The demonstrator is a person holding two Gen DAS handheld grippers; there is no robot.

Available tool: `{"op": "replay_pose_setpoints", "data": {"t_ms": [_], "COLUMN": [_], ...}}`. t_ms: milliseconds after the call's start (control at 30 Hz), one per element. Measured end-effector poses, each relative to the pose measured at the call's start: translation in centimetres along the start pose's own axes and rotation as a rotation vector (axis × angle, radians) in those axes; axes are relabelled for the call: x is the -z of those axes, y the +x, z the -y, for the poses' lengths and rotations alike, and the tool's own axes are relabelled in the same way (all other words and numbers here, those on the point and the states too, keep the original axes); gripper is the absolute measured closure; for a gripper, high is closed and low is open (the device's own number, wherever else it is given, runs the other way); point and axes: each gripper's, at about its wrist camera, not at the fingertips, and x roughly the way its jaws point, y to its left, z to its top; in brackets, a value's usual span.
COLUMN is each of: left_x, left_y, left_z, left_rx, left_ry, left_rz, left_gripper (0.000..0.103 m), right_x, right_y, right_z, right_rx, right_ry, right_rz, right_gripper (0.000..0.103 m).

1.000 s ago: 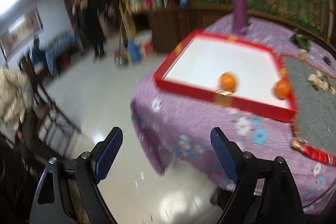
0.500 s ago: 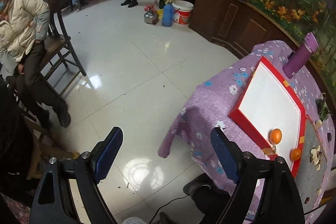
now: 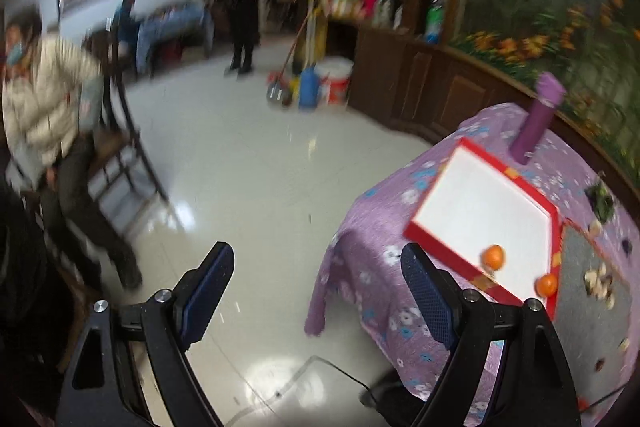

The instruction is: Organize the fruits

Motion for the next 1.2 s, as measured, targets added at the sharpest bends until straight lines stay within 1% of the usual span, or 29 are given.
{"op": "replay_pose_setpoints", "data": {"t_ms": [33,100,167,200,233,267,300,333,367,400,433,500,567,633,667,700,733,767,800,867,933,967,1033,1067,1133,1200], "left_x": [0.6,1.4,2.0,2.6,3.1,3.5,3.7,3.9,3.8,3.7,3.6,3.6,3.8,4.4,4.8,5.2,5.7,6.2,6.7,7.8,8.7,9.4,10.0,10.1,10.8,12.0], "left_y": [-1.6,-3.8,-5.7,-6.8,-7.8,-8.5,-8.9,-9.4,-9.5,-9.4,-9.2,-8.6,-7.2,-5.8,-5.3,-4.4,-3.5,-3.1,-2.0,-0.7,0.3,0.5,1.0,1.1,0.3,-1.0], "left_z": [1.0,2.2,3.0,3.4,3.5,3.6,3.8,4.4,5.3,6.0,7.3,9.3,12.4,15.6,17.0,19.2,21.0,22.3,24.6,27.9,30.9,31.9,33.3,33.7,34.5,35.2], "left_rx": [0.009,0.021,0.035,0.048,0.058,0.065,0.072,0.083,0.106,0.122,0.136,0.137,0.191,0.259,0.29,0.325,0.345,0.36,0.393,0.429,0.46,0.451,0.417,0.428,0.493,0.534], "left_ry": [0.028,0.052,0.048,0.025,-0.009,-0.05,-0.075,-0.084,-0.053,-0.024,0.027,0.084,0.176,0.262,0.306,0.368,0.421,0.459,0.519,0.593,0.658,0.677,0.686,0.678,0.679,0.728], "left_rz": [0.062,0.147,0.219,0.265,0.31,0.357,0.386,0.407,0.408,0.403,0.399,0.394,0.343,0.274,0.247,0.214,0.187,0.167,0.125,0.062,0.024,0.012,-0.027,-0.051,-0.077,-0.062], "left_gripper": [0.017,0.017,0.017,0.017,0.015,0.012,0.012,0.012,0.012,0.012,0.012,0.01,0.008,0.008,0.008,0.008,0.008,0.008,0.008,0.008,0.008,0.008,0.008,0.008,0.008,0.008], "right_x": [0.2,0.9,2.1,2.7,3.1,3.3,3.6,3.9,4.2,4.4,4.8,5.3,5.9,6.4,7.0,7.3,8.1,9.0,9.7,11.6,12.9,13.3,13.7,14.0,14.5,15.1], "right_y": [-1.9,-5.2,-8.3,-9.4,-10.3,-10.8,-11.1,-11.5,-11.8,-12.2,-12.7,-14.0,-15.4,-16.7,-17.1,-17.2,-17.2,-17.3,-17.4,-17.3,-17.0,-16.9,-15.4,-15.0,-14.8,-15.6], "right_z": [0.4,1.4,2.7,3.4,4.1,4.4,5.1,5.8,6.4,6.9,7.8,9.9,12.6,15.6,18.0,19.6,21.6,23.7,25.1,28.5,30.2,30.7,31.6,32.1,32.4,32.7], "right_rx": [0.008,0.019,0.009,0.009,0.015,0.022,0.037,0.057,0.083,0.103,0.135,0.184,0.242,0.292,0.329,0.356,0.386,0.403,0.412,0.411,0.392,0.378,0.348,0.357,0.369,0.395], "right_ry": [-0.011,-0.009,0.012,0.028,0.042,0.048,0.054,0.062,0.072,0.076,0.083,0.105,0.146,0.207,0.265,0.309,0.368,0.428,0.472,0.585,0.656,0.671,0.676,0.682,0.693,0.685], "right_rz": [0.073,0.189,0.307,0.344,0.352,0.337,0.301,0.27,0.248,0.233,0.212,0.179,0.144,0.104,0.047,-0.005,-0.064,-0.104,-0.13,-0.186,-0.195,-0.197,-0.234,-0.249,-0.269,-0.279], "right_gripper": [0.013,0.008,0.002,0.0,0.0,0.0,0.0,0.0,0.0,0.0,0.0,0.0,0.0,0.0,0.0,0.0,0.0,0.0,0.0,0.0,0.0,0.0,0.001,0.001,0.004,0.005]}}
